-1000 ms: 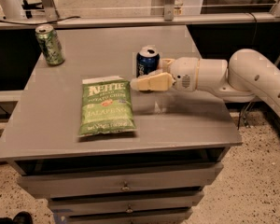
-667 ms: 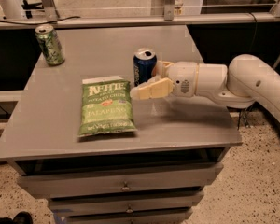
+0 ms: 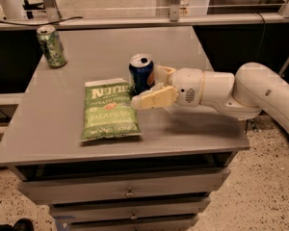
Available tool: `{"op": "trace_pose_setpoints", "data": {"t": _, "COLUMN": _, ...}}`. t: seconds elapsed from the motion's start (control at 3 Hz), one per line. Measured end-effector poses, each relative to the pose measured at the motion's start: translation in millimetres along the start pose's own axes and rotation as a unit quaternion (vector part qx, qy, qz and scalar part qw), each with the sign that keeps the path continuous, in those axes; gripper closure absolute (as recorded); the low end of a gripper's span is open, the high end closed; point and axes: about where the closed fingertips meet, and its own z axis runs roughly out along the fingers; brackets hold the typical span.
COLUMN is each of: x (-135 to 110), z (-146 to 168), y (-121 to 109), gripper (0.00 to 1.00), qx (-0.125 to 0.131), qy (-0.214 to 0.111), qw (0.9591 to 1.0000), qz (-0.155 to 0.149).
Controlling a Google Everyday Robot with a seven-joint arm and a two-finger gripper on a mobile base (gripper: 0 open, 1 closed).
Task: Move pepsi can near green jalapeno chip bag
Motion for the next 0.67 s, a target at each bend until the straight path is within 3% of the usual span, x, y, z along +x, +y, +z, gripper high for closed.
{"op": "trace_pose_setpoints", "data": {"t": 0.33, "x": 1, "z": -11, "y": -7, "gripper": 0.0, "qx": 0.024, "qy": 0.007, "qw": 0.9996, "qz": -0.014}}
{"op": "trace_pose_setpoints", "data": {"t": 0.67, "x": -1, "z": -53, "y": -43, "gripper": 0.0, "qx": 0.098, "qy": 0.029, "qw": 0.9933, "qz": -0.055}}
